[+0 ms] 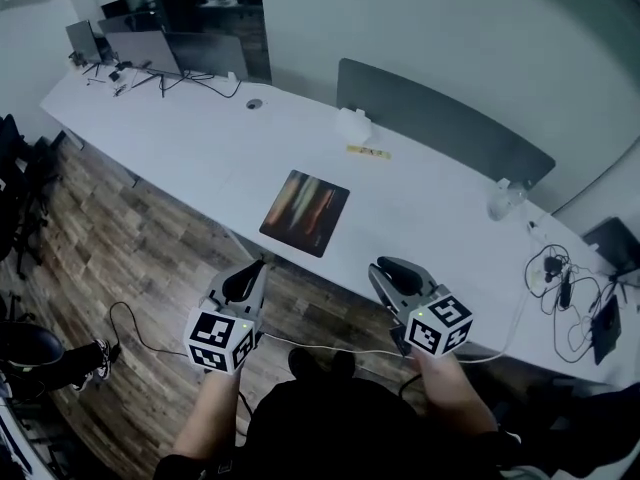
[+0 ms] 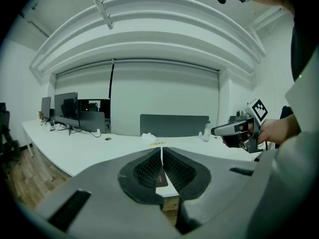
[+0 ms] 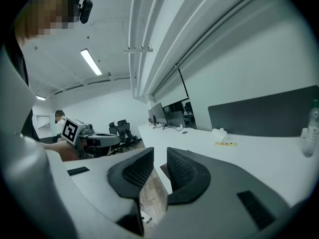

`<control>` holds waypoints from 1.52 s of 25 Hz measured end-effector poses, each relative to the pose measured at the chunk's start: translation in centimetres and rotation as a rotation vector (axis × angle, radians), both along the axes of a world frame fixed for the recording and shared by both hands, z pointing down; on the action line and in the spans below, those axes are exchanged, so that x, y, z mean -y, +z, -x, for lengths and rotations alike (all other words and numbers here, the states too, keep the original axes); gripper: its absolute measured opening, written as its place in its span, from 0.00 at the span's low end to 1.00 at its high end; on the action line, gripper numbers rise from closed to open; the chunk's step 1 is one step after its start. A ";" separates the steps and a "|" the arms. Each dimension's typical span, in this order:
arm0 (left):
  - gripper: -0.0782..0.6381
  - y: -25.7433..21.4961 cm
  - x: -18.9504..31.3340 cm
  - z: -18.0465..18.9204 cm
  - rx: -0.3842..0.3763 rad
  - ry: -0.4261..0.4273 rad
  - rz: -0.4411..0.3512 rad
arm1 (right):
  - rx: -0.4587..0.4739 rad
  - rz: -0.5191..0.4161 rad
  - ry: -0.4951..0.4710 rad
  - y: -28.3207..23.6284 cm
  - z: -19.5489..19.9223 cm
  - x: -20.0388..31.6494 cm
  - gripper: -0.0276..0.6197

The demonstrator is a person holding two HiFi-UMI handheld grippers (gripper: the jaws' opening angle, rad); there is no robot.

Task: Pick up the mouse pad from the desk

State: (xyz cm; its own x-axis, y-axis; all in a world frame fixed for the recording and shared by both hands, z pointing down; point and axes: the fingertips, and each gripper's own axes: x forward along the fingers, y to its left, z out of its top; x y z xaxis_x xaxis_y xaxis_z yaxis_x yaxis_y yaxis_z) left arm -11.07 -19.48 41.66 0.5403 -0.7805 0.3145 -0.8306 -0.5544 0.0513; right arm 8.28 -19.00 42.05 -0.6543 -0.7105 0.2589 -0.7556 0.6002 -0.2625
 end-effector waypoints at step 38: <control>0.44 9.6 11.9 1.9 0.069 0.134 0.114 | -0.106 0.160 -0.145 9.4 9.4 10.0 0.30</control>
State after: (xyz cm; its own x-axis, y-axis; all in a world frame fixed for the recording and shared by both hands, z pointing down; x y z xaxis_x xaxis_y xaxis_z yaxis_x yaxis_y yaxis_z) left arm -13.01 -31.34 51.31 0.6115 -0.6600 0.4365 -0.7532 -0.6546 0.0654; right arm -1.13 -28.98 51.44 -0.7098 -0.5552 0.4335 -0.6927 0.6619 -0.2865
